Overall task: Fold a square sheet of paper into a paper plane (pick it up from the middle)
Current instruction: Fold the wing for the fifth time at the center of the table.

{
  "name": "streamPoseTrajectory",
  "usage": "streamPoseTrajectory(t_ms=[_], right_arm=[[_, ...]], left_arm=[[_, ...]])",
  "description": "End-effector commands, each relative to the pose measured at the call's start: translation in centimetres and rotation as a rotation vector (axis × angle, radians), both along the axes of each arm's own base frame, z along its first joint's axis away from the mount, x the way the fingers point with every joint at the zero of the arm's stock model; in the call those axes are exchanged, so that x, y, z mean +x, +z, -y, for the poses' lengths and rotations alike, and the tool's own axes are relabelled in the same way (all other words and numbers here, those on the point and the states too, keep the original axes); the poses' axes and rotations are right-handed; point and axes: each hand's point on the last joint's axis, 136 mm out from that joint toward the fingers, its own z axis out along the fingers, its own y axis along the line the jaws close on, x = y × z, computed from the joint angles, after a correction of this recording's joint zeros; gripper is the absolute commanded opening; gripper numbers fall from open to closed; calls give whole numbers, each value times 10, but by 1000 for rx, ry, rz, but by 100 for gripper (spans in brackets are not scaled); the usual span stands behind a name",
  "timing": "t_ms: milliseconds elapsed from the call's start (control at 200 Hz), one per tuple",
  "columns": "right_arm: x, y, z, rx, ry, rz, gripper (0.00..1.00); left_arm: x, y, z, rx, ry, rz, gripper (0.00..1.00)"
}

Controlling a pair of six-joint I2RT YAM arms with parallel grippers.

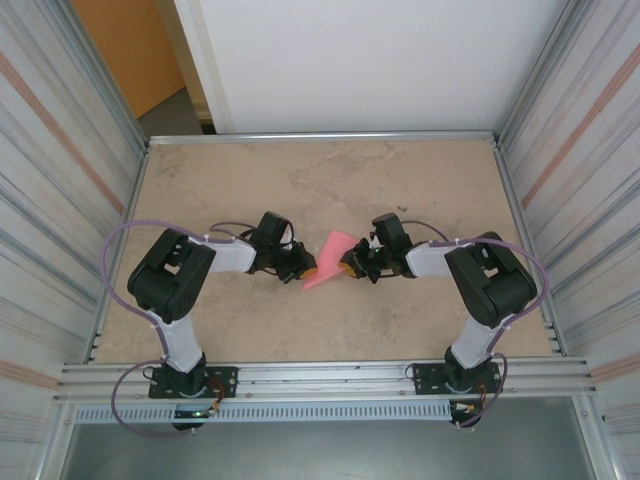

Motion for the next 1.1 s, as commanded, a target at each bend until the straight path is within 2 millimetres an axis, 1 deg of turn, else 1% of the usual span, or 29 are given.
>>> streamPoseTrajectory(t_ms=[0, 75, 175, 251, 391, 506, 692, 822, 957, 1098], right_arm=[[5, 2, -2, -19, -4, 14, 6], [6, 5, -1, -43, -1, 22, 3], [6, 10, 1, -76, -1, 31, 1], [6, 14, 2, -85, -4, 33, 0], [7, 21, 0, -86, -3, 25, 0], [8, 27, -2, -77, -2, 18, 0], [10, 32, -6, -59, -1, 2, 0], [12, 35, -6, -55, -4, -3, 0], [13, 37, -8, -51, 0, -6, 0], [13, 38, -9, -45, 1, -15, 1]], left_arm=[[3, 13, -2, -9, -9, 61, 13], [7, 27, 0, -16, -32, 131, 17], [9, 44, 3, -7, -85, 243, 23], [6, 52, 6, 12, -148, 329, 27], [-3, 61, 12, 111, -289, 498, 34], [-11, 59, 15, 207, -401, 616, 37], [-10, 54, 11, 337, -504, 782, 38], [-15, 51, 18, 449, -624, 939, 39], [-17, 49, 23, 470, -691, 1017, 40], [-15, 47, 27, 480, -708, 1086, 40]])
